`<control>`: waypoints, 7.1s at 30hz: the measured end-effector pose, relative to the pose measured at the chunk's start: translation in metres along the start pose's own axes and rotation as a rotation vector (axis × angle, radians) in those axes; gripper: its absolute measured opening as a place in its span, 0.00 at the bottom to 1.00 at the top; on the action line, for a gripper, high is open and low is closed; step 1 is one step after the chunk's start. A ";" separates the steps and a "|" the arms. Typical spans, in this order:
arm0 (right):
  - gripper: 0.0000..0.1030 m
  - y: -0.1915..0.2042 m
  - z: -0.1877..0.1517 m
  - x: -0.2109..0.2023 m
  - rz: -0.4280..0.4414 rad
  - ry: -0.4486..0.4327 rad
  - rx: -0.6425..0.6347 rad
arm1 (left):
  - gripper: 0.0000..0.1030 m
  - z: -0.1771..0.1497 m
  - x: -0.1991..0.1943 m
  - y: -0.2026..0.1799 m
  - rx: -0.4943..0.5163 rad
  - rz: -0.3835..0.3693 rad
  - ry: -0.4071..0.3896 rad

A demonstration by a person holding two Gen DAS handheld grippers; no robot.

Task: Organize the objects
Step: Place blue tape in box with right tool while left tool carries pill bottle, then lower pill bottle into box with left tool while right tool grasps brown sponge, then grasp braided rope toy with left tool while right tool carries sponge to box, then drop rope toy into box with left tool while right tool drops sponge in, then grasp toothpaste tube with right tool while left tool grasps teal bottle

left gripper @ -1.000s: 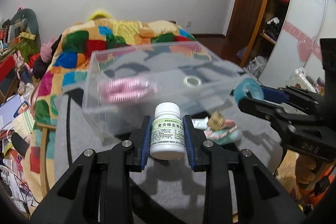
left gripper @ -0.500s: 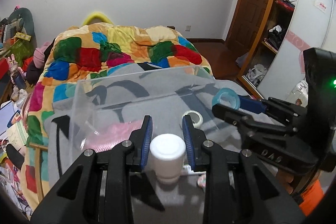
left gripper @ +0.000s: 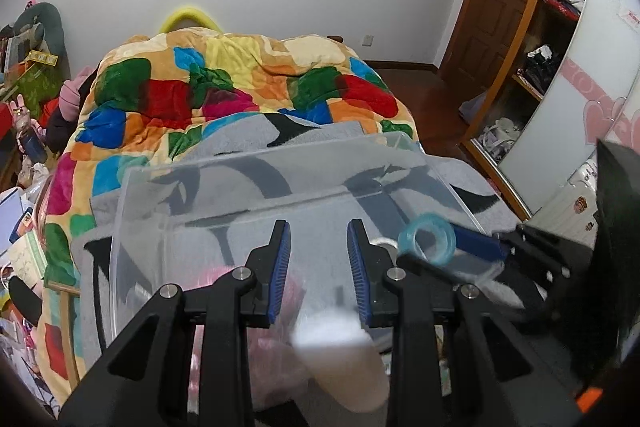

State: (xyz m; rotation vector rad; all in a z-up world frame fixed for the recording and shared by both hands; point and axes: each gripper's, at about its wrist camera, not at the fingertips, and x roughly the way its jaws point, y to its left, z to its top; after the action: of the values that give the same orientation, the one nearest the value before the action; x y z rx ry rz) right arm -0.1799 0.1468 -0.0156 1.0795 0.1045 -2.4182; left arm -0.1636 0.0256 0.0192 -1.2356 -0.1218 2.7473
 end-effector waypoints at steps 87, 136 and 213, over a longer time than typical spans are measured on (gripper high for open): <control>0.36 -0.036 -0.080 -0.055 0.026 0.023 0.027 | 0.49 -0.103 -0.002 -0.082 0.215 -0.185 0.185; 0.36 -0.031 -0.060 -0.079 0.040 -0.073 0.005 | 0.03 -0.071 -0.047 -0.064 0.117 -0.220 0.049; 0.11 -0.037 -0.100 -0.038 0.157 0.205 -0.137 | 0.44 -0.143 -0.023 -0.091 0.242 -0.194 0.195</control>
State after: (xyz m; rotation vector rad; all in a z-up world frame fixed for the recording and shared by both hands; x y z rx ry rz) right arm -0.1071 0.2200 -0.0614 1.2217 0.2412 -2.1254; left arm -0.0338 0.1156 -0.0472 -1.3370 0.1021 2.3811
